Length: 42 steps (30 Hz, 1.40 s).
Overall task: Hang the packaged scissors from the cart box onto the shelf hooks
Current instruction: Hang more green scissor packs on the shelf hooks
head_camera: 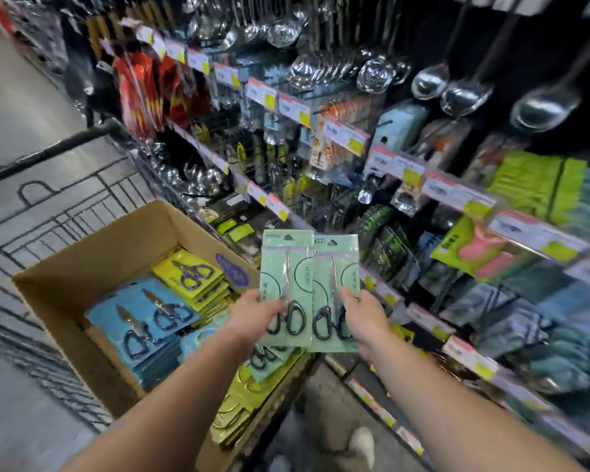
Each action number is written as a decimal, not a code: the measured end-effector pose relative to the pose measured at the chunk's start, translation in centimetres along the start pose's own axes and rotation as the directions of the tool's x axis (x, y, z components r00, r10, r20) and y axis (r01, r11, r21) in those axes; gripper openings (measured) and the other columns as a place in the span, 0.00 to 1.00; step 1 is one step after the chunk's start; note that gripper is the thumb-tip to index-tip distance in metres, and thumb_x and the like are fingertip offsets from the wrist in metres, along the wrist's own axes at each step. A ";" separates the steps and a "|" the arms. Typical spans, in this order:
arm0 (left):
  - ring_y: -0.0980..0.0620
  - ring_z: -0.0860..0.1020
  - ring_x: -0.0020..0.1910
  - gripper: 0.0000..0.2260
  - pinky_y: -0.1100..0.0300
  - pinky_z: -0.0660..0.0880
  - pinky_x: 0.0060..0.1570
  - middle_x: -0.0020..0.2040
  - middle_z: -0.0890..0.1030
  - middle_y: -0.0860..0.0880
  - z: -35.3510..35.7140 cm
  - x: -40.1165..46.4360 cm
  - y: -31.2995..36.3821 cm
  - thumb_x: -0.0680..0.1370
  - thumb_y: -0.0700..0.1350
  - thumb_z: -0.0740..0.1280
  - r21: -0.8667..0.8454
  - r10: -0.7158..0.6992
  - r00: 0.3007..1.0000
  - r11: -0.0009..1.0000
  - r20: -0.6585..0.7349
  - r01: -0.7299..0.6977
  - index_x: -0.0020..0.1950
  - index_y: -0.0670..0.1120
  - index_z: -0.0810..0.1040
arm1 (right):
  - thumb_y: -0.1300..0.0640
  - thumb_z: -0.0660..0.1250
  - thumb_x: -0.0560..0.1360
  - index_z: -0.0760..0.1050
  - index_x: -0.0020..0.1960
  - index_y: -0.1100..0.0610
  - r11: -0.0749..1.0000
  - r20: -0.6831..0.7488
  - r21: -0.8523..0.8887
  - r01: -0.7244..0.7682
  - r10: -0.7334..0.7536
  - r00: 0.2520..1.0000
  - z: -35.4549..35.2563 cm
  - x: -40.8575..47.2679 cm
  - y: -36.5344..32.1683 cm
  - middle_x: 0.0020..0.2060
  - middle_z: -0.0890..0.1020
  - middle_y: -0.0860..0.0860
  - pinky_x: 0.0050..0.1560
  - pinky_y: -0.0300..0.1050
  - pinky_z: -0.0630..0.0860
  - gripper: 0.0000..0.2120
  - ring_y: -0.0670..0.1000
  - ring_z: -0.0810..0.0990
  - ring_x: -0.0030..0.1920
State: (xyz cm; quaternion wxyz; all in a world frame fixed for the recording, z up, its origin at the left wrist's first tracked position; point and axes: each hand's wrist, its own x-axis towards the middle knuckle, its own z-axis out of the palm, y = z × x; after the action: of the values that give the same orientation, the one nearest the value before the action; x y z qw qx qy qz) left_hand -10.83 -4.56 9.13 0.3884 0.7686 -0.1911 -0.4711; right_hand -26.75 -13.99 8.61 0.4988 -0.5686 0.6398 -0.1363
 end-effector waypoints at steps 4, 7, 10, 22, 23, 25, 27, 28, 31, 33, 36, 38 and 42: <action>0.48 0.82 0.48 0.14 0.54 0.80 0.49 0.49 0.84 0.49 4.5 -1.3 0.7 0.72 0.47 0.71 0.080 0.035 0.988 0.996 0.149 -0.048 0.57 0.46 0.80 | 0.47 0.55 0.83 0.66 0.71 0.63 0.991 -0.124 0.086 -0.099 0.110 0.986 -4.1 -1.9 3.4 0.67 0.73 0.58 0.66 0.51 0.69 0.25 0.60 0.72 0.66; 0.45 0.83 0.50 0.21 0.43 0.79 0.56 0.50 0.86 0.48 8.4 -2.2 0.7 0.65 0.49 0.73 0.076 0.056 0.958 0.994 0.283 -0.080 0.57 0.47 0.81 | 0.48 0.56 0.83 0.65 0.73 0.63 0.972 -0.191 0.189 -0.141 0.177 0.966 -7.3 -3.4 6.5 0.64 0.73 0.54 0.66 0.50 0.67 0.25 0.59 0.70 0.67; 0.46 0.84 0.48 0.10 0.45 0.81 0.54 0.48 0.86 0.46 12.8 -3.8 0.7 0.73 0.41 0.71 0.151 0.074 0.935 0.980 0.347 -0.133 0.54 0.44 0.82 | 0.47 0.56 0.83 0.60 0.77 0.62 0.950 -0.246 0.251 -0.187 0.249 0.937 -10.8 -5.7 9.8 0.74 0.67 0.57 0.69 0.50 0.65 0.28 0.59 0.66 0.73; 0.50 0.81 0.52 0.16 0.52 0.78 0.55 0.54 0.84 0.48 34.2 -18.8 -3.7 0.72 0.46 0.72 0.316 0.058 0.760 0.886 0.648 -0.338 0.59 0.45 0.79 | 0.52 0.57 0.83 0.65 0.72 0.65 0.785 -0.454 0.594 -0.177 0.509 0.732 -27.4 -20.4 27.5 0.69 0.71 0.60 0.65 0.53 0.67 0.23 0.56 0.70 0.59; 0.51 0.81 0.49 0.12 0.56 0.79 0.51 0.52 0.84 0.48 35.9 -20.4 -4.2 0.74 0.45 0.72 0.316 0.065 0.744 0.878 0.665 -0.359 0.56 0.45 0.79 | 0.52 0.57 0.83 0.64 0.73 0.64 0.762 -0.450 0.626 -0.165 0.526 0.721 -28.7 -21.8 29.0 0.69 0.71 0.59 0.65 0.53 0.67 0.23 0.55 0.70 0.58; 0.52 0.80 0.46 0.11 0.61 0.79 0.45 0.51 0.84 0.47 39.1 -23.7 -5.2 0.74 0.44 0.72 0.317 0.072 0.713 0.861 0.697 -0.397 0.55 0.44 0.79 | 0.50 0.58 0.82 0.59 0.76 0.63 0.710 -0.438 0.691 -0.137 0.562 0.701 -31.1 -24.6 31.9 0.73 0.67 0.57 0.69 0.55 0.64 0.27 0.57 0.69 0.66; 0.51 0.80 0.47 0.13 0.57 0.79 0.49 0.53 0.82 0.46 42.2 -26.8 -6.3 0.74 0.45 0.72 0.329 0.051 0.684 0.849 0.728 -0.414 0.57 0.44 0.78 | 0.47 0.61 0.81 0.59 0.77 0.60 0.659 -0.422 0.745 -0.101 0.583 0.695 -33.2 -27.3 34.6 0.73 0.67 0.56 0.69 0.56 0.64 0.29 0.59 0.67 0.71; 0.51 0.80 0.46 0.10 0.56 0.78 0.48 0.52 0.82 0.47 43.6 -28.4 -6.7 0.75 0.44 0.72 0.331 0.055 0.668 0.836 0.742 -0.437 0.55 0.45 0.78 | 0.48 0.64 0.80 0.65 0.73 0.59 0.652 -0.431 0.754 -0.079 0.583 0.689 -34.2 -28.7 35.9 0.69 0.72 0.54 0.65 0.54 0.67 0.26 0.58 0.70 0.67; 0.52 0.80 0.45 0.04 0.57 0.78 0.48 0.48 0.83 0.48 47.6 -32.5 -8.3 0.76 0.42 0.71 0.341 0.019 0.611 0.816 0.792 -0.467 0.49 0.48 0.78 | 0.53 0.70 0.77 0.71 0.54 0.54 0.642 -0.467 0.767 -0.014 0.573 0.674 -36.8 -32.9 39.6 0.46 0.79 0.46 0.54 0.45 0.69 0.11 0.49 0.76 0.47; 0.52 0.80 0.46 0.04 0.55 0.79 0.48 0.48 0.83 0.48 49.7 -35.2 -9.0 0.76 0.41 0.71 0.333 0.006 0.571 0.808 0.821 -0.487 0.46 0.49 0.77 | 0.56 0.72 0.76 0.69 0.52 0.53 0.624 -0.490 0.780 0.035 0.575 0.655 -38.0 -35.1 42.1 0.41 0.76 0.43 0.48 0.39 0.71 0.11 0.41 0.73 0.40; 0.56 0.76 0.45 0.06 0.64 0.71 0.38 0.46 0.79 0.52 52.3 -38.5 -9.8 0.78 0.42 0.70 0.301 0.001 0.511 0.807 0.860 -0.508 0.45 0.51 0.74 | 0.60 0.71 0.76 0.74 0.53 0.56 0.617 -0.525 0.783 0.079 0.587 0.617 -39.3 -37.4 44.8 0.46 0.81 0.49 0.30 0.28 0.68 0.08 0.38 0.75 0.38; 0.52 0.75 0.51 0.06 0.62 0.71 0.44 0.50 0.78 0.52 53.6 -40.1 -10.1 0.78 0.45 0.70 0.312 -0.030 0.489 0.803 0.872 -0.508 0.52 0.48 0.75 | 0.60 0.71 0.76 0.76 0.55 0.57 0.629 -0.557 0.771 0.094 0.596 0.578 -40.1 -38.4 46.4 0.47 0.81 0.50 0.28 0.27 0.67 0.09 0.37 0.76 0.39; 0.49 0.78 0.55 0.12 0.53 0.72 0.57 0.58 0.82 0.49 56.8 -41.6 -10.9 0.77 0.47 0.71 0.344 -0.078 0.457 0.772 0.886 -0.535 0.59 0.46 0.78 | 0.58 0.72 0.75 0.75 0.57 0.57 0.625 -0.582 0.772 0.115 0.621 0.525 -41.6 -39.9 48.7 0.49 0.82 0.50 0.35 0.31 0.72 0.12 0.42 0.79 0.42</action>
State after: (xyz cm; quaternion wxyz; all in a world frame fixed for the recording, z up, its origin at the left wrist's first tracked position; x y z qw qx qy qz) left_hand -81.26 6.03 10.18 0.0464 0.4678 -0.6012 -0.6462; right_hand -94.31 19.46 11.16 0.3432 -0.0741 0.7635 -0.5420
